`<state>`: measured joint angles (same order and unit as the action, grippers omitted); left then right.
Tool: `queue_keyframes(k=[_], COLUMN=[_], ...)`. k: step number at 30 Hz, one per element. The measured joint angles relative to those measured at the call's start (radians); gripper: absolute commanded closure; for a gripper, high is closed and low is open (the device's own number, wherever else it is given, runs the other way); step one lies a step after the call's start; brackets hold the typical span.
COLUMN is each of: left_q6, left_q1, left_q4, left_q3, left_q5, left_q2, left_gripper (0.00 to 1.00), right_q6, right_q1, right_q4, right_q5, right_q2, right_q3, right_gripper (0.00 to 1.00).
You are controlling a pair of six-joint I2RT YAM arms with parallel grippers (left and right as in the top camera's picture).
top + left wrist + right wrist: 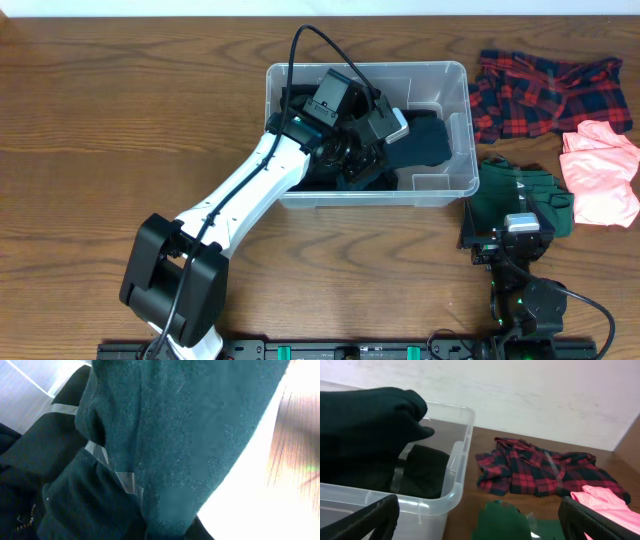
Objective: Pack container
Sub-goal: 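Lower the garment into the bin and open the left gripper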
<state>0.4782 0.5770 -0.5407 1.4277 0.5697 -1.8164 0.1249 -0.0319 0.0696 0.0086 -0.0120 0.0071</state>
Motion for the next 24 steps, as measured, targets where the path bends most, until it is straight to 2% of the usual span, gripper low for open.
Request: queue_keyframes(k=[2, 4, 7, 15, 16, 18, 21, 24], left_q6=[-0.002, 0.004, -0.002, -0.014, -0.022, -0.040, -0.053, -0.080], left_q1=[0.000, 0.003, 0.005, -0.001, -0.007, -0.021, -0.042, -0.050], left_q4=[0.001, 0.004, 0.016, 0.139, 0.150, 0.151, 0.153, 0.151], left_q3=[0.000, 0.000, 0.000, 0.000, 0.000, 0.000, 0.000, 0.004], left_q5=[0.002, 0.004, 0.006, -0.003, -0.013, -0.044, -0.084, -0.127], left_q2=[0.000, 0.000, 0.000, 0.027, 0.042, 0.077, 0.126, 0.148], left_gripper=[0.36, 0.27, 0.24, 0.25, 0.31, 0.51, 0.94, 0.94], right_q6=[0.000, 0.000, 0.000, 0.000, 0.000, 0.000, 0.000, 0.000], right_q1=[0.000, 0.000, 0.000, 0.000, 0.000, 0.000, 0.000, 0.000], right_q4=[0.000, 0.000, 0.000, 0.000, 0.000, 0.000, 0.000, 0.000], right_q5=[0.000, 0.000, 0.000, 0.000, 0.000, 0.000, 0.000, 0.000], right_q2=[0.000, 0.000, 0.000, 0.000, 0.000, 0.000, 0.000, 0.000], right_q3=[0.000, 0.000, 0.000, 0.000, 0.000, 0.000, 0.000, 0.000], right_gripper=[0.01, 0.01, 0.01, 0.01, 0.01, 0.01, 0.01, 0.01])
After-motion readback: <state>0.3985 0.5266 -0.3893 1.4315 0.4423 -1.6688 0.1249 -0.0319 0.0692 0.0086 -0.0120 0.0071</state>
